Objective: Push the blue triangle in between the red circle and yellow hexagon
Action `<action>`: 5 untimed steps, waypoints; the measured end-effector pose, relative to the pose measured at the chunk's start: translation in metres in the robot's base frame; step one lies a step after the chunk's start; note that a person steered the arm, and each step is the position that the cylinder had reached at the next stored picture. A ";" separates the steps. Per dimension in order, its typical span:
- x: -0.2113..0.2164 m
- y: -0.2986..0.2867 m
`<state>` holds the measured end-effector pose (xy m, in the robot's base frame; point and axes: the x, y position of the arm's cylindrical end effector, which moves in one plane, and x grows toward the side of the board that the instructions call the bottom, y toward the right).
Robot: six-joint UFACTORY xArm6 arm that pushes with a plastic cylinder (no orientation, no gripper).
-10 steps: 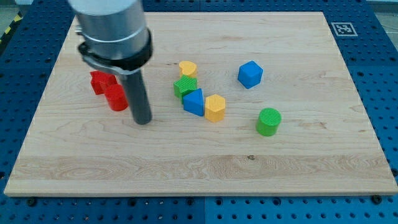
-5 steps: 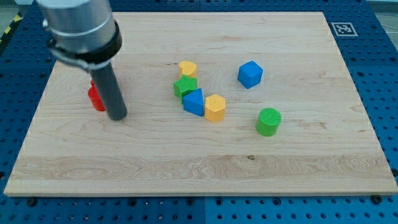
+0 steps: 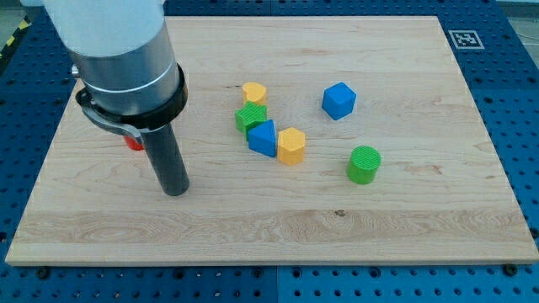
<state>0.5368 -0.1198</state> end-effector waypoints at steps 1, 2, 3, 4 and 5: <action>0.000 0.013; 0.000 0.022; 0.001 0.043; 0.001 0.063; 0.001 0.082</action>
<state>0.5383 -0.0373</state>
